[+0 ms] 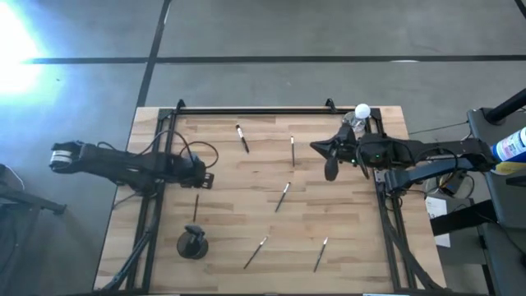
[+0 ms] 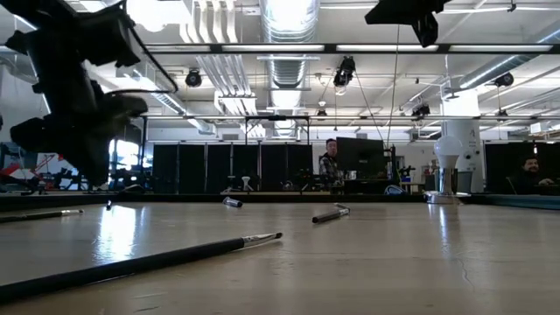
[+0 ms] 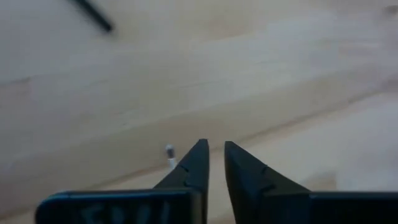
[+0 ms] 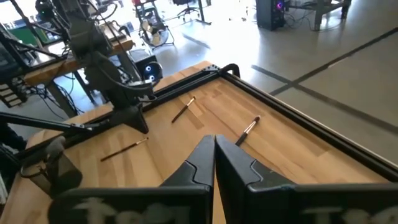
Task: Pick & Place Makeup Brushes
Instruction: Put the eyeshadow brush into the holder
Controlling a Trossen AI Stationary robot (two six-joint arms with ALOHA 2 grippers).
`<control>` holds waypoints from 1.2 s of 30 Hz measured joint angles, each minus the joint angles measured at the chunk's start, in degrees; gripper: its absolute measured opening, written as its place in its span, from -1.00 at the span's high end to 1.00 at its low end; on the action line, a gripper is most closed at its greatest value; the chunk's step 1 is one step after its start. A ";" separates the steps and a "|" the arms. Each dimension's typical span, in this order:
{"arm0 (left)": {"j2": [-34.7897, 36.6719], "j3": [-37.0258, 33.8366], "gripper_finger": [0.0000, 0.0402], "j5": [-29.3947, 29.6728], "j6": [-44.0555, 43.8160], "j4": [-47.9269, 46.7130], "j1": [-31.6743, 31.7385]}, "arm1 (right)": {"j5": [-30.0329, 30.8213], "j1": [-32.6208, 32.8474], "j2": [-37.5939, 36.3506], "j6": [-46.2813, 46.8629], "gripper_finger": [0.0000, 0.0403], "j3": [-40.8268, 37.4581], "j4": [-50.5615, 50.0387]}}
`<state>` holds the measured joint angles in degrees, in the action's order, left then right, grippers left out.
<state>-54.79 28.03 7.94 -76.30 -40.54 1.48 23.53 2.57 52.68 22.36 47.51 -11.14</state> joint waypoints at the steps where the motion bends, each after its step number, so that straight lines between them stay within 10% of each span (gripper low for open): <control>1: -0.22 -0.44 0.74 0.00 -1.04 -0.24 0.00 | 0.02 0.00 -0.29 -0.05 0.96 -0.27 -0.04; 16: -6.08 -3.08 0.59 0.34 -6.90 2.94 0.00 | -0.04 0.00 -0.71 -3.91 0.96 -0.49 -0.11; 36: -10.28 0.73 1.00 -1.59 -7.82 1.31 -0.44 | -1.57 0.04 -0.98 -5.07 0.96 -0.66 -0.63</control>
<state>-65.07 28.75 6.35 -84.12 -39.23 1.03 21.96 2.61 51.70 17.29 46.85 -11.77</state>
